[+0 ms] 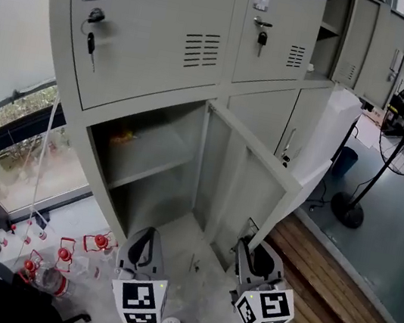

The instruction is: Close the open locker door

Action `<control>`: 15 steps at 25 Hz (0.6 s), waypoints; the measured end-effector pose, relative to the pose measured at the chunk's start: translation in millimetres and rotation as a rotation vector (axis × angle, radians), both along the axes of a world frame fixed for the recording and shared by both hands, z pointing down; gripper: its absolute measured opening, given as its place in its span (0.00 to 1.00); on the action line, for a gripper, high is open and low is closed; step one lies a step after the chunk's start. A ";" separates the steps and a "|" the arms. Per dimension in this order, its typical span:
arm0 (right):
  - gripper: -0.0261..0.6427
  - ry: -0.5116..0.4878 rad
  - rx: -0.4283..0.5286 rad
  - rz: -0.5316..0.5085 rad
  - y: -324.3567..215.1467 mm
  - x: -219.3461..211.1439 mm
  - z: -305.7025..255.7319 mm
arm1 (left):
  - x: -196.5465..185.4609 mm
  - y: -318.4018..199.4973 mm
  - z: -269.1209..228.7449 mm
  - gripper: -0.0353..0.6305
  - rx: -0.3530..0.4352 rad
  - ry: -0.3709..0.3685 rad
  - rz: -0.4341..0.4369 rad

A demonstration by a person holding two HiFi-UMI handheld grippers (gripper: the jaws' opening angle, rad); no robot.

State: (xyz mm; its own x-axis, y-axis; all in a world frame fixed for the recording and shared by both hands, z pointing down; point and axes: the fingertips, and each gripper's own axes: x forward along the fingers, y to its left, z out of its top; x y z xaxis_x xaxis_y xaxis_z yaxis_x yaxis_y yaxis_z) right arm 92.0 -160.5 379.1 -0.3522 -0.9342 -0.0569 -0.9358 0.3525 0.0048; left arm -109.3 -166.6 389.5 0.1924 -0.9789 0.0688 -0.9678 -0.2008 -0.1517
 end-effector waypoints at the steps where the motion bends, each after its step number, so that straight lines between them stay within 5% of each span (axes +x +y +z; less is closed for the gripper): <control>1: 0.19 0.001 0.000 -0.006 1.4 -2.2 -0.1 | -0.8 1.3 -0.1 0.05 0.000 0.000 -0.003; 15: 0.25 0.043 -0.005 -0.173 22.2 -47.2 -0.9 | -20.7 21.0 0.0 0.05 0.001 0.000 -0.055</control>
